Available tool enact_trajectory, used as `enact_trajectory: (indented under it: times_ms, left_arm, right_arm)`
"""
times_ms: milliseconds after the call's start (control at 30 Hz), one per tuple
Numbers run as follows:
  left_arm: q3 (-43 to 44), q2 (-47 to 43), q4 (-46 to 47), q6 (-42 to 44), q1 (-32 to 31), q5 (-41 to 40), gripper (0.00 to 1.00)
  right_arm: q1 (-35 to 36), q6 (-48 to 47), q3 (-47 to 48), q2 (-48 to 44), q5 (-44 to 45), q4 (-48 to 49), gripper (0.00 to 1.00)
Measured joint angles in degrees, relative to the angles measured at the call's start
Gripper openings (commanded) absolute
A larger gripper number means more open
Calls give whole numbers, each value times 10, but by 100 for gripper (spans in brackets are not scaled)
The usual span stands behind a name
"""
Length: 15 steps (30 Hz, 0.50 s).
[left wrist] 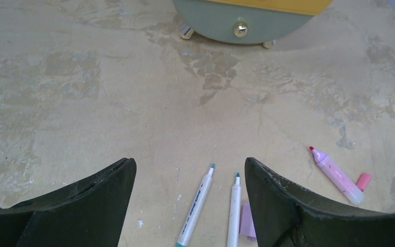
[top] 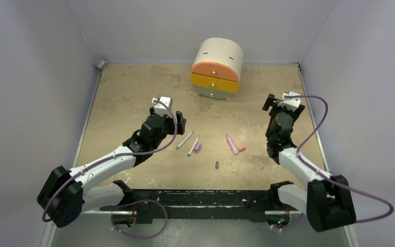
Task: Insert the pens into the pen caps
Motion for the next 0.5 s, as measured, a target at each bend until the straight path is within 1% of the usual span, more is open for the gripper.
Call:
enact_trajectory:
  times_ms: [100,167,233,333,367,400,467,500]
  left_arm:
    - [-7,-8,14,-4,0,-2,77]
    - [-8,-8,14,-7,0,-4,77]
    - [-11,-11,13,-10,0,-6,77]
    - [-17,-31,9,-14,0,-11,77]
    - [-19,-41,10,-16,0,-15,76]
    - [-22,-52,12,-17,0,-19,76]
    - [-26,-69,14,-20,0,-23,76]
    - [-26,-73,15,-23,0,-25,76]
  right_arm:
    - [-37,-21,-40,68,-13,92,89]
    - [-56,-37,-74,122,-37,161,91]
    - [-69,-57,-82,177,-68,194,92]
    - [-76,-78,-80,237,-125,246,95]
    - [-76,-85,-82,252,-135,271,99]
    - [-76,-89,-85,264,-145,293,99]
    - [-82,-90,-96,266,-169,315,100]
    - [-83,-90,-106,268,-179,347,100]
